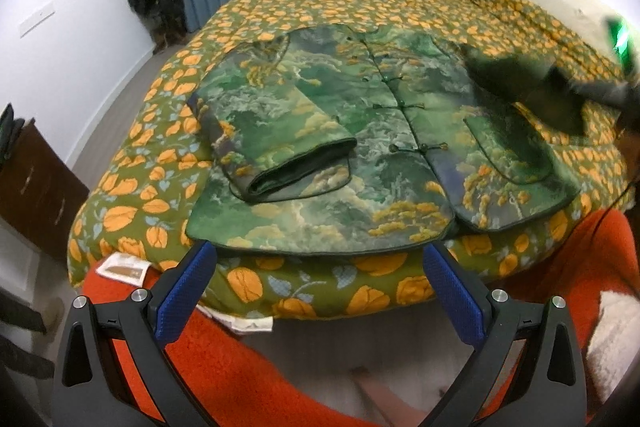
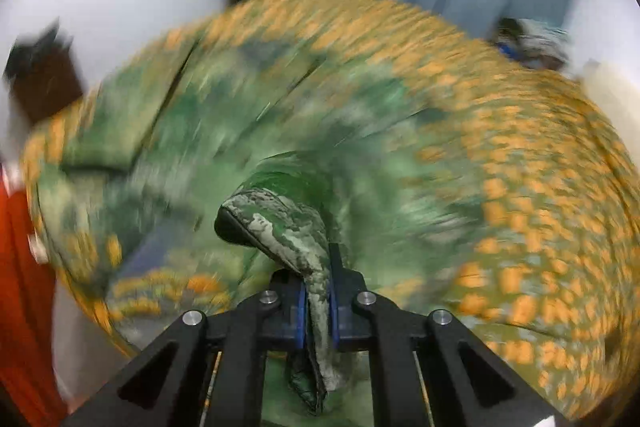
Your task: Fold large clothes
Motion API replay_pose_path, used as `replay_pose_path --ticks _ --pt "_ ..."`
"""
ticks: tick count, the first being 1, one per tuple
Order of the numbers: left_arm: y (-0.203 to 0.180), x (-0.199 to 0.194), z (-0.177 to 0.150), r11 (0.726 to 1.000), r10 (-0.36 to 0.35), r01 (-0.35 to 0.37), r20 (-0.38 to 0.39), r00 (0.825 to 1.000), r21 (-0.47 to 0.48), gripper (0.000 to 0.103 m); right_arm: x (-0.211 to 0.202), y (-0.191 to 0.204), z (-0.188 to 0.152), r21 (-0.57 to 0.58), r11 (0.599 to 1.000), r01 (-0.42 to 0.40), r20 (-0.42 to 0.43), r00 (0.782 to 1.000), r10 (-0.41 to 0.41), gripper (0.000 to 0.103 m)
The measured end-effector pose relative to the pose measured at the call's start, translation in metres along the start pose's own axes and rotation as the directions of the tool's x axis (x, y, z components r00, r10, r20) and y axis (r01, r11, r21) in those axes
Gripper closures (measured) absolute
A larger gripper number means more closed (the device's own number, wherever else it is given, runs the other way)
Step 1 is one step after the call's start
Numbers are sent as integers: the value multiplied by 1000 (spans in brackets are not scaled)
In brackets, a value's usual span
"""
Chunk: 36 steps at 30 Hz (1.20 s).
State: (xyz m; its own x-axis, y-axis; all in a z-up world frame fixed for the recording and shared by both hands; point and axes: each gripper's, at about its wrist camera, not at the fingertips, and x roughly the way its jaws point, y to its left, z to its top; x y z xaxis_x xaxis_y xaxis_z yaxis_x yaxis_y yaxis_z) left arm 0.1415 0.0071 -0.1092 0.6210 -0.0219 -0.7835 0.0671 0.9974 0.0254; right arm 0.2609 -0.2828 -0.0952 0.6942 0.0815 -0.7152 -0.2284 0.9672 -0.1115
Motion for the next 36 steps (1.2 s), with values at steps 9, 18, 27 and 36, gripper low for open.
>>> replay_pose_path --ticks 9,18,27,36 --pt "19 4 45 995 -63 60 34 997 82 0 -69 -181 5 333 901 278 60 947 -315 93" --pt "14 47 63 874 -127 127 -33 991 469 0 -65 -256 -81 561 666 492 -105 840 -533 48" --pt "12 171 72 861 2 90 -180 984 501 1 -71 -112 -93 480 851 213 70 958 -279 47" --pt "41 183 72 919 -167 249 -271 948 306 36 -55 42 -65 184 983 -3 153 988 -25 47"
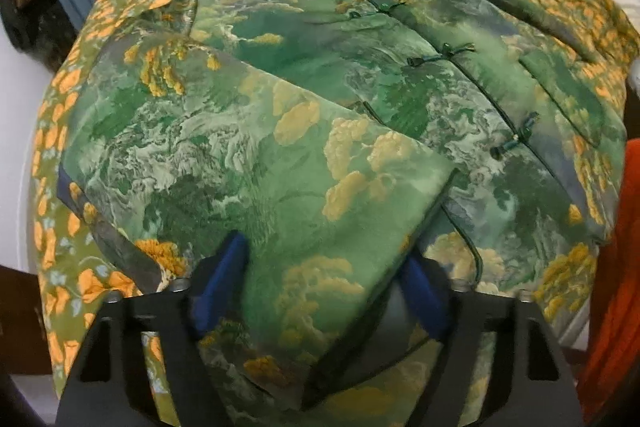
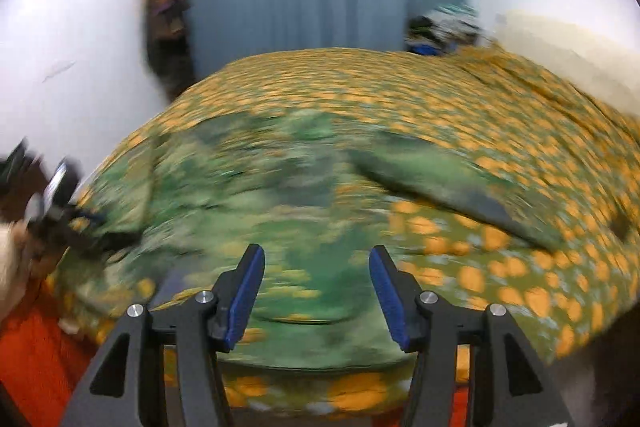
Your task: Fold large clothes
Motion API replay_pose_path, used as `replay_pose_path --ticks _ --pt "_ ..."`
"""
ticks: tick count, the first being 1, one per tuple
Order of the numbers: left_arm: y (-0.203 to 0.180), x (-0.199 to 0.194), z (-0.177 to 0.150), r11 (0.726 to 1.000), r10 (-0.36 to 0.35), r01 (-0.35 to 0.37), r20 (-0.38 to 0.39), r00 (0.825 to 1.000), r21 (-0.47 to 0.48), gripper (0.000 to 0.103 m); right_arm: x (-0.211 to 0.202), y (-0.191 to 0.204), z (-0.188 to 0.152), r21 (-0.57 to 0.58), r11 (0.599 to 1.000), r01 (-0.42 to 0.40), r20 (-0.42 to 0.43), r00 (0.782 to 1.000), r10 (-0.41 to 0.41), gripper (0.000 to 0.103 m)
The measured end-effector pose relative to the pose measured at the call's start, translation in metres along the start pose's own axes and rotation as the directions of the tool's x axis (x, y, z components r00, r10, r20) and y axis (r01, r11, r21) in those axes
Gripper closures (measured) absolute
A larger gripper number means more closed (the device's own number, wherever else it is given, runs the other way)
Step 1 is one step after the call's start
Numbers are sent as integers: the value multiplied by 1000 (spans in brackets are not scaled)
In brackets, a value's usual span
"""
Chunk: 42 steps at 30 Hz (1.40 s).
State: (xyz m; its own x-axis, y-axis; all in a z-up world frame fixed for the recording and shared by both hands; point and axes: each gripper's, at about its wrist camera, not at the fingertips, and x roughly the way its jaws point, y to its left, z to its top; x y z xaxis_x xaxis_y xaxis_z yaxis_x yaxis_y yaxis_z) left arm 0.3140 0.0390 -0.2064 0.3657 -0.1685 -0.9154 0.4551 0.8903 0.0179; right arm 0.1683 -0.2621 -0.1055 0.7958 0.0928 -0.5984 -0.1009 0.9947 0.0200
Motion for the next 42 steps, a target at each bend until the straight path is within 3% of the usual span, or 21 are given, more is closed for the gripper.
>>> replay_pose_path --ticks 2,4,5,13,16,19,21,24,26,29,31,33,34,35,37,42 --pt "-1 -3 -2 1000 -24 24 5 1000 -2 66 4 26 4 -30 998 -56 -5 998 56 47" --pt "2 -9 0 999 -47 47 12 999 -23 87 6 51 9 -66 991 -115 -17 993 115 47" --pt "5 -12 1 998 -52 53 19 998 -33 90 7 62 10 -85 987 -135 -15 991 134 47" --pt "40 -64 0 988 -60 80 156 986 -130 94 -1 105 12 -149 971 -187 5 982 190 47" --pt "74 -104 -5 976 -22 73 237 971 -205 94 -8 101 13 -158 973 -165 26 985 171 47" --pt "122 -149 -15 951 62 35 300 952 -307 94 -14 89 11 -143 980 -140 37 988 147 47" --pt "156 -171 -24 922 141 -7 318 938 -388 94 -17 82 10 -121 984 -128 42 990 134 47" --pt "214 -190 -46 841 266 -69 299 916 -537 92 -16 73 9 -93 989 -114 35 992 118 47" --pt "251 -193 -66 760 369 -141 242 897 -634 84 -12 71 7 -72 991 -115 20 993 117 47" --pt "287 -191 -97 642 458 -203 158 875 -740 73 -10 72 7 -62 991 -121 12 993 122 47" --pt "291 -187 -112 603 469 -207 132 874 -770 73 -11 76 7 -71 990 -122 20 992 124 47" --pt "282 -181 -121 607 454 -205 123 882 -768 68 -11 83 6 -94 988 -123 27 992 126 46" --pt "270 -179 -123 620 451 -207 128 883 -757 59 -10 86 5 -106 987 -123 27 992 126 45" --pt "255 -177 -124 636 449 -208 138 883 -743 47 -7 90 3 -118 985 -122 22 992 126 45" --pt "225 -176 -122 676 441 -200 172 881 -709 32 -3 96 0 -134 982 -133 2 991 134 45" --pt "154 -173 -108 777 340 -108 269 901 -620 20 8 108 -4 -169 973 -157 -24 988 155 45"
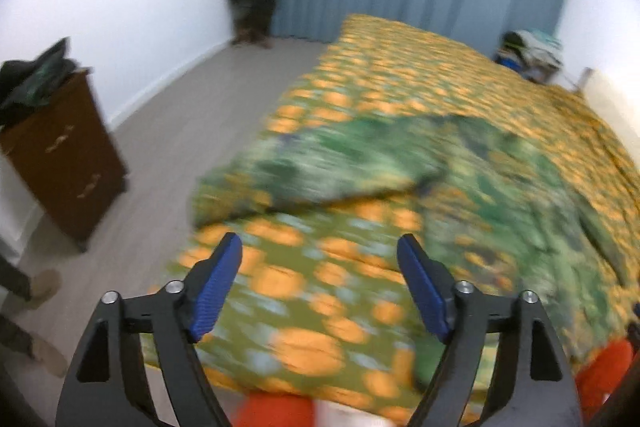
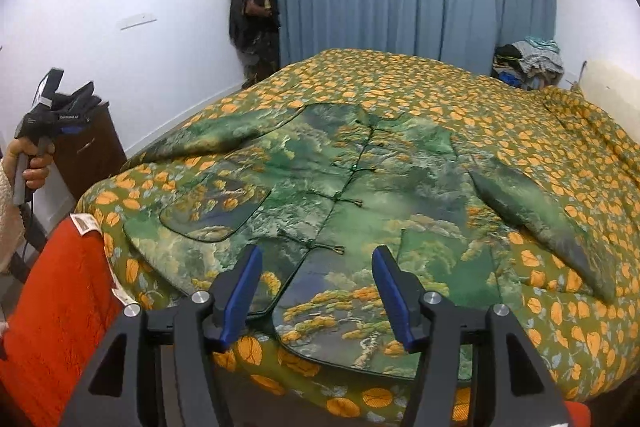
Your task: Fold large clothes
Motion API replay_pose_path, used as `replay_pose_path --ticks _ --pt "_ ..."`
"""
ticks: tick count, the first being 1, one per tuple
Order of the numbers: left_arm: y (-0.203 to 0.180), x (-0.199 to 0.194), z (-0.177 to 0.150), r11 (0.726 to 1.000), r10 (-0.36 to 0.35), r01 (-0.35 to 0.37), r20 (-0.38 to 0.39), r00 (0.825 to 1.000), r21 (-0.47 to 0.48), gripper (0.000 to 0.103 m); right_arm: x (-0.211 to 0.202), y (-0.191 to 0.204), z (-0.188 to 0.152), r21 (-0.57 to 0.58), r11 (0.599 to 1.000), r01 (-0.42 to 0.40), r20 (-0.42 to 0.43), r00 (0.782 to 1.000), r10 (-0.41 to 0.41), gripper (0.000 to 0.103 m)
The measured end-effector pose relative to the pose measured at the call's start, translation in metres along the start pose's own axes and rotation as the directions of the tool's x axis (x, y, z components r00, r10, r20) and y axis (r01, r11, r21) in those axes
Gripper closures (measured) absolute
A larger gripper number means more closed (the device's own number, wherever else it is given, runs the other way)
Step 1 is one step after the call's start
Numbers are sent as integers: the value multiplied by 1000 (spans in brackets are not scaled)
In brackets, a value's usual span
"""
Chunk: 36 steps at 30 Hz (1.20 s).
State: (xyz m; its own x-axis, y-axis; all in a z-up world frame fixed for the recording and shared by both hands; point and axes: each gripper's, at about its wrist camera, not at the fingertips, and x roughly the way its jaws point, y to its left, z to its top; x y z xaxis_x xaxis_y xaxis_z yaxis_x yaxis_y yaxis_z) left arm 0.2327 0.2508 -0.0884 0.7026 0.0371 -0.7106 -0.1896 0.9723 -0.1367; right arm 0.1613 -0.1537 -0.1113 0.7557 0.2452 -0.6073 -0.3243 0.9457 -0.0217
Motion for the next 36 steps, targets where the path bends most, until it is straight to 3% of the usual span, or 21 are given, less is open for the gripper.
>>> replay_pose_path --ticks 5,10,14,23,27,36 --pt "-78 -14 -23 989 -130 129 12 991 70 11 5 5 4 3 1000 -23 -5 1000 23 45" --pt "-133 -25 -37 969 -185 179 23 982 170 7 1 13 0 -34 999 -14 11 1000 15 45" --pt "-160 -32 -46 959 -229 224 11 973 174 7 3 13 -2 -24 1000 -18 -3 1000 18 45" --pt "-176 -38 -68 966 -227 219 42 973 136 7 6 6 -2 3 1000 6 -18 1000 -6 44" --pt "-186 -40 -73 964 -222 212 49 974 158 7 10 3 -4 22 999 31 -34 999 -30 38" --pt "-208 -37 -90 954 -197 182 43 979 238 7 11 -6 -5 47 996 71 -34 997 -70 38"
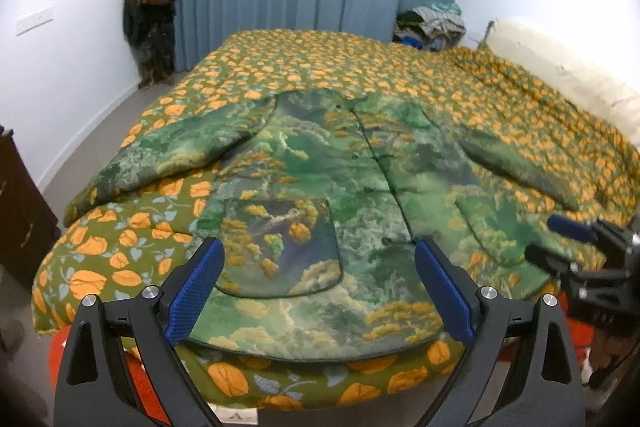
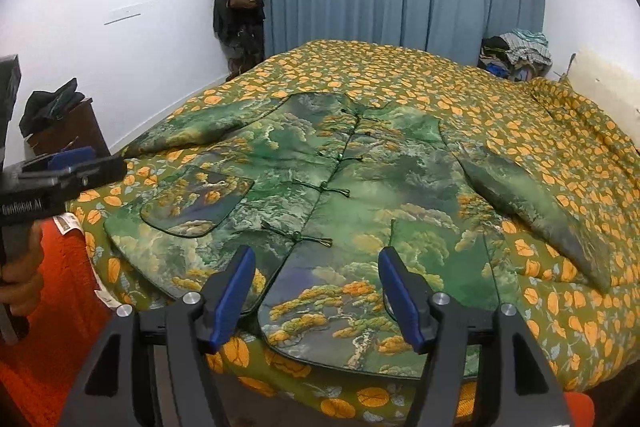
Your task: Fold large clothes
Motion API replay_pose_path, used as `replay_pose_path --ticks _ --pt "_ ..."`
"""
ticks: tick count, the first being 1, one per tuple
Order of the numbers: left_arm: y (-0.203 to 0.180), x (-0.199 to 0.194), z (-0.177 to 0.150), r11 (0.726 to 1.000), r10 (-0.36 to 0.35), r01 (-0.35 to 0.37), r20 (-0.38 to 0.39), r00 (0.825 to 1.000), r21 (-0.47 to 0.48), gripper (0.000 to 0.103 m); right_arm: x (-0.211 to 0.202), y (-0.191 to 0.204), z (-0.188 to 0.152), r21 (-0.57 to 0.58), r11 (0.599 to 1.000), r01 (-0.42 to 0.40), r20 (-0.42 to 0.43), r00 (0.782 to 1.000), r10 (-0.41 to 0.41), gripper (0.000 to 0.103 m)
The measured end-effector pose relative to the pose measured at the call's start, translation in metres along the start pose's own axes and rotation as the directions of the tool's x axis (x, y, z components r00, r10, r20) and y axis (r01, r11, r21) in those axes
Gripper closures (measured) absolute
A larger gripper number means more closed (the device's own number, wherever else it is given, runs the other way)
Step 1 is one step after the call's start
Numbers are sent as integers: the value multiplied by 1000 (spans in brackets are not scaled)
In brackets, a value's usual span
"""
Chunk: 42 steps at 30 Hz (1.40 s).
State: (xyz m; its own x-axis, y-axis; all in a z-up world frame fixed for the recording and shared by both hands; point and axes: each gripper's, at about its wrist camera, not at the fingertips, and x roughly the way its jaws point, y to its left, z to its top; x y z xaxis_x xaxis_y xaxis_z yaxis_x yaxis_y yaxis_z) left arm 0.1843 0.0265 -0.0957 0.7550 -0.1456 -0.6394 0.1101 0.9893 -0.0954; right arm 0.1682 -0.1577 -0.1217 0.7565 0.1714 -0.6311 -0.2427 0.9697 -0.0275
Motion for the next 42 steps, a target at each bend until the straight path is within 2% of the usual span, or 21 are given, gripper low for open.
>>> replay_pose_path --ticks 4,10,14,17,19,21,24,26,30,33,36,37,42 --pt "-9 -1 -7 999 -38 39 -29 999 19 7 1 -8 -3 34 999 18 -14 1000 -17 38" --pt "-25 -1 -18 996 -34 37 -41 999 87 7 1 -18 -4 72 997 41 -22 999 -39 38" --pt "-32 5 -22 992 -66 77 -105 992 99 7 0 -19 -5 73 996 54 -19 998 -53 38" --pt "-30 8 -21 992 -64 78 -138 988 96 6 -1 -21 -4 70 995 72 -13 997 -71 38" --pt "-22 11 -18 996 -48 60 -162 986 70 0 -3 -24 -3 77 994 81 -7 997 -80 38" --pt "-12 14 -16 997 -23 35 -178 984 65 1 -9 -31 -3 84 992 94 10 995 -95 38" --pt "9 15 -13 996 63 -52 -162 985 73 1 -17 -50 -4 115 987 116 17 993 -119 38" --pt "36 15 -6 995 98 -97 -145 985 11 1 -21 -71 -8 148 977 151 2 988 -153 38" --pt "88 34 4 986 71 -96 -184 980 -134 1 -20 -126 -20 213 947 240 -86 970 -226 38" --pt "113 63 6 982 8 -57 -262 965 -178 1 -4 -173 -29 282 923 261 -206 956 -208 38" --pt "120 89 -4 979 -50 -20 -331 942 -205 1 17 -203 -40 326 914 243 -305 942 -142 38" --pt "120 96 -8 978 -62 -13 -349 935 -207 1 28 -212 -45 341 915 216 -337 937 -96 38" --pt "117 114 -23 980 -29 -52 -401 916 -190 1 67 -230 -65 405 901 157 -391 920 15 38"
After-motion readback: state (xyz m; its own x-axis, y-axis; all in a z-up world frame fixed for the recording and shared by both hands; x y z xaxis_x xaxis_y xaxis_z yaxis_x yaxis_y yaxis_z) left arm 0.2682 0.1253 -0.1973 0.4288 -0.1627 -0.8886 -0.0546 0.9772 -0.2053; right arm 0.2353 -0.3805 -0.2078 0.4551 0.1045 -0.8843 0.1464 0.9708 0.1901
